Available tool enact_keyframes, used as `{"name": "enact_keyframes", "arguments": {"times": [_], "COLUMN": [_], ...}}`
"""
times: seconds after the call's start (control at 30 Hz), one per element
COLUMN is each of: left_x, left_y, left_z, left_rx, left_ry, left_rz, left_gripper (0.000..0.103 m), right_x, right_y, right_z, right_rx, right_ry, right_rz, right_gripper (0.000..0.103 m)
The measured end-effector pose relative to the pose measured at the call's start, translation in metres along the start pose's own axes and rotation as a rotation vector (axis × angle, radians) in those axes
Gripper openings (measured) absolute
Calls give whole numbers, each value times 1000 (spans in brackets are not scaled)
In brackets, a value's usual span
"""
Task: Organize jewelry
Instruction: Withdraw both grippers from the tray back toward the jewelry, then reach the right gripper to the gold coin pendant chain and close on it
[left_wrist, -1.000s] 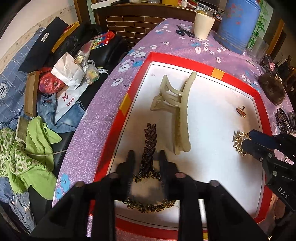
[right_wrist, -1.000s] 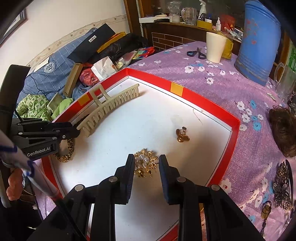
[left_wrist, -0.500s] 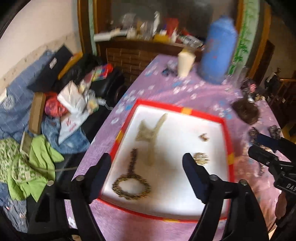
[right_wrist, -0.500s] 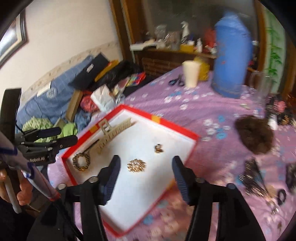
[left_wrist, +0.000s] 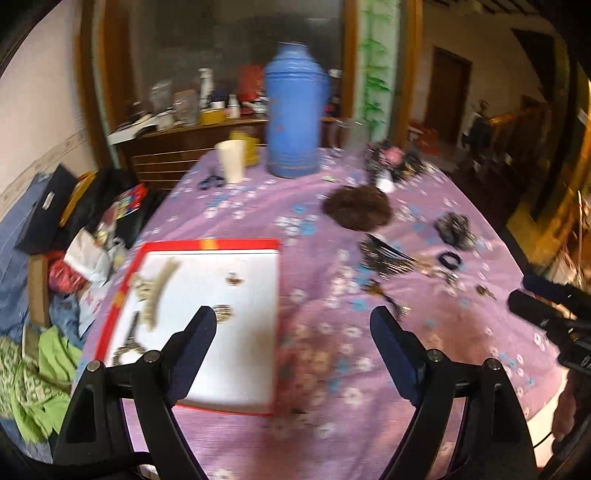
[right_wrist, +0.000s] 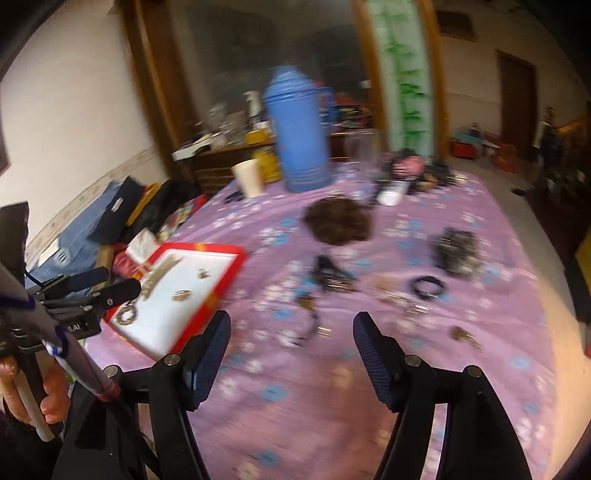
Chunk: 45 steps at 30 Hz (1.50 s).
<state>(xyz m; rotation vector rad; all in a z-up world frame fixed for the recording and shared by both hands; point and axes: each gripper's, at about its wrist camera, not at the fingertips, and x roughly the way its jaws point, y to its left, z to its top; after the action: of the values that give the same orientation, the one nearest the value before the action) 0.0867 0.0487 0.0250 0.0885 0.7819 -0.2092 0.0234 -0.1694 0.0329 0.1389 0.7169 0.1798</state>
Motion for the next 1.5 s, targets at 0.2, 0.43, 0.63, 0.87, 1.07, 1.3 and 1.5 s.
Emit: {"name": "enact_keyframes", "arguments": {"times": [0.2, 0.43, 0.63, 0.87, 1.07, 1.3, 1.5], "left_x": [21, 57, 99, 134, 150, 162, 172], "left_y": [-57, -84, -85, -81, -80, -81, -77], "left_z": [-7, -16, -11, -5, -5, -2, -2], "left_rx": [87, 126, 78, 11, 0, -6, -17], "left_ry": [52, 125, 209, 254, 281, 294, 304], "left_rz": [-30, -44, -80, -87, -95, -101, -101], "left_gripper": [84, 84, 84, 84, 84, 84, 84], "right_x": [-25, -18, -3, 12, 39, 78, 107], "right_y": [-50, -98, -121, -142, -161, -180, -187], "right_z": [-14, -35, -44, -44, -45, -36, -33], "right_rx": [63, 118, 144, 157, 168, 172, 159], "right_ry": [-19, 30, 70, 93, 143, 202, 255], "right_rz": [-73, -126, -153, -175, -175, -174, -204], "right_gripper": [73, 73, 70, 65, 57, 46, 41]}}
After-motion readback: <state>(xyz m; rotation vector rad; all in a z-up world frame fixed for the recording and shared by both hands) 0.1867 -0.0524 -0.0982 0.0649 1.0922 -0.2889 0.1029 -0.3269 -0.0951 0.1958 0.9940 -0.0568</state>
